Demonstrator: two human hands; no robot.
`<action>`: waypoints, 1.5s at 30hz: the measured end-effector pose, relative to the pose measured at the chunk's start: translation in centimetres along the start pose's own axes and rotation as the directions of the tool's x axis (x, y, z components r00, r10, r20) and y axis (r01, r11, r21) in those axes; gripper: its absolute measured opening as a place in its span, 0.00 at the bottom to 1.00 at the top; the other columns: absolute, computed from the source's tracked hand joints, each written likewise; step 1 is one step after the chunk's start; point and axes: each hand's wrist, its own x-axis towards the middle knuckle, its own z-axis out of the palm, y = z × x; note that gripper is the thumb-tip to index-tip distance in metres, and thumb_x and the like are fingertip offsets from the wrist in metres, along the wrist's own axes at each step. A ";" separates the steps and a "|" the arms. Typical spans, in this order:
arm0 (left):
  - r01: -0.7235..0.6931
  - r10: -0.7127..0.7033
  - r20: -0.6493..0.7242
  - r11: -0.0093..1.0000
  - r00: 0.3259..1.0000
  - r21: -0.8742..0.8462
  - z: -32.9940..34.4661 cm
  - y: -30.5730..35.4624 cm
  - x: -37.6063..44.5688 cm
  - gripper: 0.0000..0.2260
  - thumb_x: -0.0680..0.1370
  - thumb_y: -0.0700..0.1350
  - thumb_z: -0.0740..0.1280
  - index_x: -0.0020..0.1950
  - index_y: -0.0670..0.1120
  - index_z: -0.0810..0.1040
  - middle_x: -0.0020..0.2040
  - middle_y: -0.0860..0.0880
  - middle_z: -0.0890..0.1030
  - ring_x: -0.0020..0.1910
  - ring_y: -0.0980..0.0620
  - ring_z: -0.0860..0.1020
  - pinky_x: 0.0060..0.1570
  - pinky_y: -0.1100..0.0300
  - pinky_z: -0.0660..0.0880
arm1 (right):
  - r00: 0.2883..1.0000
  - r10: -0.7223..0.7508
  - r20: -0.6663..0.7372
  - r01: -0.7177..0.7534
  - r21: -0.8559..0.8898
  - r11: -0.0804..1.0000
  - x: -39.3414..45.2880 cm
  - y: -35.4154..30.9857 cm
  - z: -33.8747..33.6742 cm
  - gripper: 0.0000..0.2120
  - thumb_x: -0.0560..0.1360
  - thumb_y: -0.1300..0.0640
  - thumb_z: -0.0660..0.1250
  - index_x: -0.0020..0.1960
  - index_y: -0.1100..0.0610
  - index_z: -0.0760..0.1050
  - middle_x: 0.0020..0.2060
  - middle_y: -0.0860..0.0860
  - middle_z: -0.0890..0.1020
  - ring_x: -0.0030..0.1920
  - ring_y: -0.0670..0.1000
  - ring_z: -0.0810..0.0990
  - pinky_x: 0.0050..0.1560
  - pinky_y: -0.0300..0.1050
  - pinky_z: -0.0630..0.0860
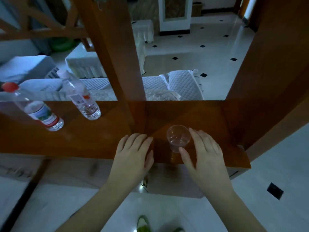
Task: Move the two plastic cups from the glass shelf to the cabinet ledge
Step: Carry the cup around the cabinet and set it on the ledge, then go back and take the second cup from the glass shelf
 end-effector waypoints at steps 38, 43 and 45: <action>0.823 -0.815 -0.125 0.549 0.565 0.145 -15.8 -21.0 -44.4 0.29 0.77 0.60 0.54 0.71 0.44 0.73 0.70 0.40 0.75 0.71 0.39 0.70 0.69 0.40 0.65 | 0.555 -0.643 0.528 0.718 0.087 0.691 -17.0 -41.6 19.8 0.28 0.79 0.38 0.47 0.77 0.46 0.52 0.76 0.51 0.61 0.76 0.54 0.55 0.70 0.48 0.46; 0.878 -0.858 -0.191 0.457 0.477 0.143 -17.0 -23.0 -48.5 0.29 0.77 0.60 0.55 0.71 0.44 0.72 0.71 0.39 0.73 0.72 0.39 0.69 0.69 0.39 0.65 | 0.444 -0.720 0.533 0.788 0.150 0.597 -18.4 -46.5 22.2 0.28 0.79 0.38 0.47 0.77 0.46 0.52 0.77 0.51 0.60 0.76 0.54 0.54 0.72 0.50 0.47; 0.900 -0.873 -0.217 0.415 0.436 0.136 -17.3 -24.0 -49.6 0.30 0.77 0.61 0.55 0.72 0.44 0.71 0.73 0.39 0.71 0.73 0.38 0.66 0.70 0.39 0.62 | 0.408 -0.742 0.532 0.808 0.167 0.565 -18.7 -48.2 23.1 0.29 0.79 0.38 0.47 0.77 0.47 0.53 0.76 0.52 0.60 0.75 0.54 0.54 0.72 0.50 0.49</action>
